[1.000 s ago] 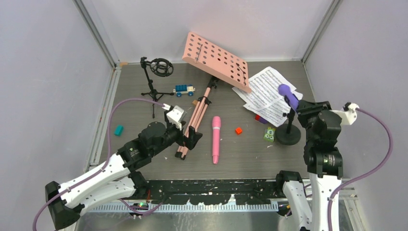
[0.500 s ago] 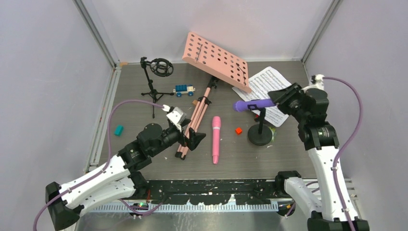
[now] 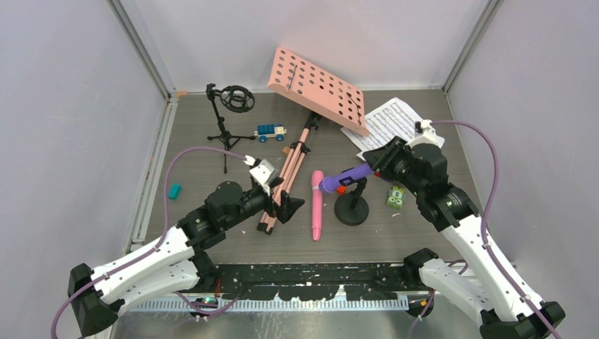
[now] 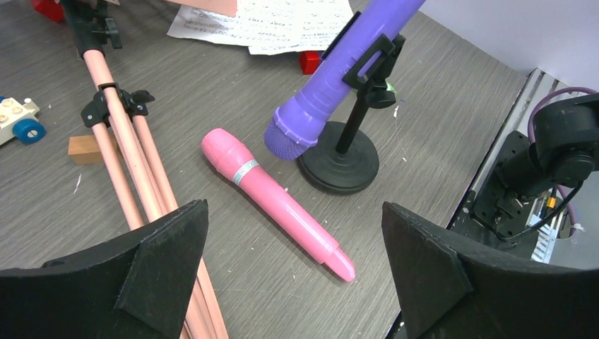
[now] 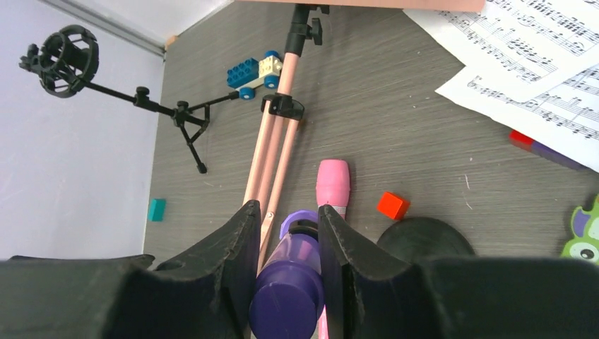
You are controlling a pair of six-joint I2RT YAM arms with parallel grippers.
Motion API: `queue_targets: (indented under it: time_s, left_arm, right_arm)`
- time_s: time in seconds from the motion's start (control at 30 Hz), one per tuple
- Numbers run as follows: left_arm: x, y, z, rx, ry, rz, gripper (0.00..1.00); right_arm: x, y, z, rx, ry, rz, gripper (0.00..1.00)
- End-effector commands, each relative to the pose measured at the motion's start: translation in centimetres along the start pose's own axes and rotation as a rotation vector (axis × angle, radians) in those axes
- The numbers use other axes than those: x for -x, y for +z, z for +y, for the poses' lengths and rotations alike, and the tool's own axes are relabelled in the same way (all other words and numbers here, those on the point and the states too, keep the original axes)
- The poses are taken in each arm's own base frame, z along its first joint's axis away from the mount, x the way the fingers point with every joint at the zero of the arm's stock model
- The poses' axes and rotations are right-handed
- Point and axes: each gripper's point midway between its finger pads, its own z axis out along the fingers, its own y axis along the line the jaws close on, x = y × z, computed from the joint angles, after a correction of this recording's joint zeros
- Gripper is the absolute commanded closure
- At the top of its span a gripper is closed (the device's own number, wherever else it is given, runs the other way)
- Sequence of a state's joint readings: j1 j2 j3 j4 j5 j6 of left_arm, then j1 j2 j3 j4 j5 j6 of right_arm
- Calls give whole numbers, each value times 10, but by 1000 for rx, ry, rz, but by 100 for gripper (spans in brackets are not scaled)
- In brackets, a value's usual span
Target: Pack up the instrument practice props
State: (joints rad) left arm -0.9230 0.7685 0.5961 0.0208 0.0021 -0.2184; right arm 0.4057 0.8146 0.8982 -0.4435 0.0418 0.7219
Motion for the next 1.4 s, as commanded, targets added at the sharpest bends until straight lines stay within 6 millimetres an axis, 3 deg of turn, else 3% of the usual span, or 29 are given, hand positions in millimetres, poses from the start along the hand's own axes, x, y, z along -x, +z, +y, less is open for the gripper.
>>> queue_targets:
  time_s: [0.0,0.2,0.47,0.7,0.87,1.13,1.37]
  left_arm:
    - [11,1,-4,-19,28,-52,6]
    - [6,4,-2,-16,22,-37,6]
    - [2,4,-3,-15,10,-27,6]
    - [0,-1,3,17,4,-33,6]
    - [0,-4,5,26,-2,-40,6]
    - [-1,-4,5,27,-9,-41,6]
    - [0,-6,5,26,-10,-41,6]
  right_arm:
    - [21,-11,-12,-34,25,-153,99]
    - [-1,-18,-46,-139,36,-126,98]
    - [-24,-18,-71,-209,97,-97,74]
    - [-53,-4,-82,-211,144,-28,75]
    - [-72,-3,-101,-261,149,10,74]
    - [-100,-2,-124,-319,197,60,51]
    - [-105,-6,-136,-371,204,55,37]
